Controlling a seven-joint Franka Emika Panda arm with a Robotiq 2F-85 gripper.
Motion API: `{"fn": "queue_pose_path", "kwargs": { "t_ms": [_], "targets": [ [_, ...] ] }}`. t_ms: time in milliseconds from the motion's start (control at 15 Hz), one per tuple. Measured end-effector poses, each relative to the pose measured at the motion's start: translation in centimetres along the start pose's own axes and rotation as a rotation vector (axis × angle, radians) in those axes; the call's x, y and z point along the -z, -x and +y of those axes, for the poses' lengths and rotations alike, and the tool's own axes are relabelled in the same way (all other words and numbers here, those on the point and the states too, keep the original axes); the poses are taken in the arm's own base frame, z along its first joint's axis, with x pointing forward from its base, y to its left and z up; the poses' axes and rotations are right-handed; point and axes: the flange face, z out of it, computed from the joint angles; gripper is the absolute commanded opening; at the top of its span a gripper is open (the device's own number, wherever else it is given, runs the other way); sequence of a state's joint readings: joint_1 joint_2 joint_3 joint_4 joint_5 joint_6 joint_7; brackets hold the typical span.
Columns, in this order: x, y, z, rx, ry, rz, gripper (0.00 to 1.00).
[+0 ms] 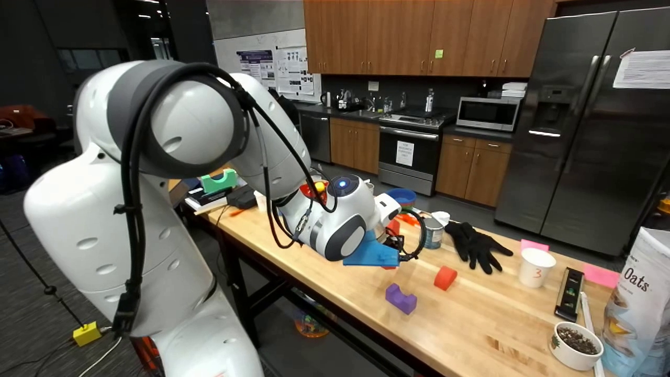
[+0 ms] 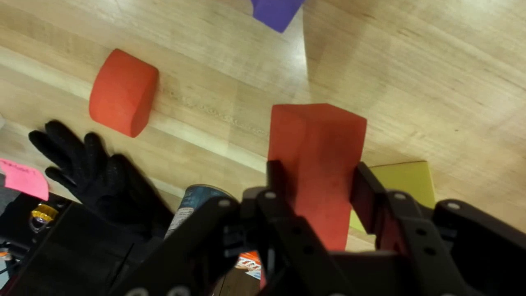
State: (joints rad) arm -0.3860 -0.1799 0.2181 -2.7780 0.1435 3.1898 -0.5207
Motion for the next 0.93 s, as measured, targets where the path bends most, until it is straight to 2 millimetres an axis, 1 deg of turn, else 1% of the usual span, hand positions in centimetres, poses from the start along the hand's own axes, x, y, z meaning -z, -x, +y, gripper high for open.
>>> {"fn": "queue_pose_path", "kwargs": {
  "t_ms": [200,333,467,733,933],
  "targets": [
    [0.1,-0.2,0.1,-0.022,0.008,0.015,0.18],
    [0.2,0.1,1.1,-0.061,0.024,0.013,0.18],
    [0.7,0.4,2.6,-0.113,0.05,0.016,0.18],
    [2.6,0.9,5.3,-0.22,0.113,0.039,0.18],
    [4.4,1.0,6.9,-0.294,0.159,0.066,0.18]
  ]
}}
